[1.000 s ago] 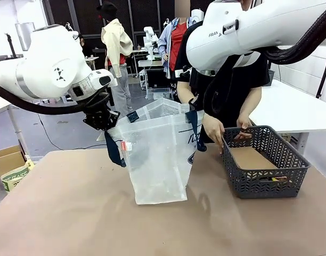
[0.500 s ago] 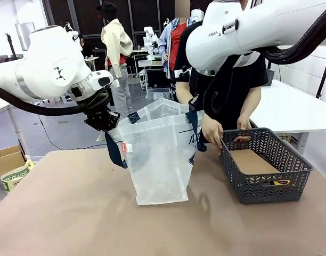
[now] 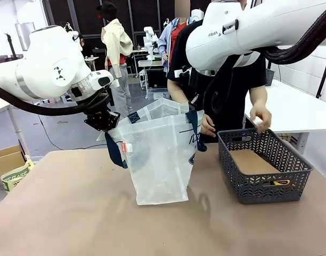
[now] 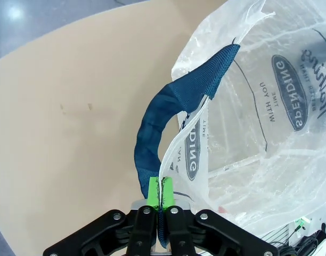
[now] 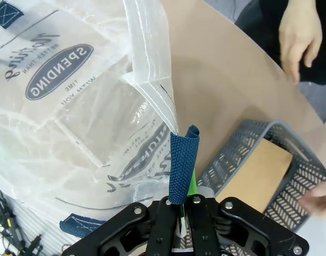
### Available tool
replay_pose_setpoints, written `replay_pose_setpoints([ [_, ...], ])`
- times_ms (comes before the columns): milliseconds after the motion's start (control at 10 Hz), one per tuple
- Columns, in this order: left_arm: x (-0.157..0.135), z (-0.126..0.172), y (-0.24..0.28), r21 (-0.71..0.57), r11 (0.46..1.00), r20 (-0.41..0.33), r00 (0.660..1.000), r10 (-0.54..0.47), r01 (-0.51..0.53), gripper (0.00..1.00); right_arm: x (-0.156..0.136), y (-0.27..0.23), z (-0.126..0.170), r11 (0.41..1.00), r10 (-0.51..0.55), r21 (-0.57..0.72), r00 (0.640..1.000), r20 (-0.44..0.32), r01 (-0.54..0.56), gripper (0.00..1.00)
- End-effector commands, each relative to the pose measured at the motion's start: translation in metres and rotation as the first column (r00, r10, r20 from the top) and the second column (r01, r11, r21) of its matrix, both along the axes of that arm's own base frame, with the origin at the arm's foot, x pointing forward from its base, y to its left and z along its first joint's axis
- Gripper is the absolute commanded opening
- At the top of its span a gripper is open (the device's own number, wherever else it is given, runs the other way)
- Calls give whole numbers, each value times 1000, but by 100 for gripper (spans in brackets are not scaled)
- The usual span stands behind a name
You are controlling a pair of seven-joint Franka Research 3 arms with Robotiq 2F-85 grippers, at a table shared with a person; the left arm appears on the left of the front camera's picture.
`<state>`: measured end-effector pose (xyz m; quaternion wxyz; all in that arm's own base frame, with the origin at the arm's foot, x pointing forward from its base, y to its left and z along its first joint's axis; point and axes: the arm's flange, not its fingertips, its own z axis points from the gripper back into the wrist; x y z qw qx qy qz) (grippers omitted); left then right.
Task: Transfer purchased items from the store into the shopping bag.
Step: Move the Reusable shopping bag to the right side of the table.
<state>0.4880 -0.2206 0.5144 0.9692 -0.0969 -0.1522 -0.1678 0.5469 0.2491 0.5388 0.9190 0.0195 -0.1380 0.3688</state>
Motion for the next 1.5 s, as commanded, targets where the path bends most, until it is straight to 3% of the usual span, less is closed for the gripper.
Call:
replay_pose_setpoints([
  [0,0,0,1,0,1000,3,1000,17,-17,0,0,-1,0,1000,-9,1,1000,0,9,0],
  [1400,0,0,1,0,1000,3,1000,17,-17,0,0,-1,0,1000,-9,1,1000,0,9,0],
])
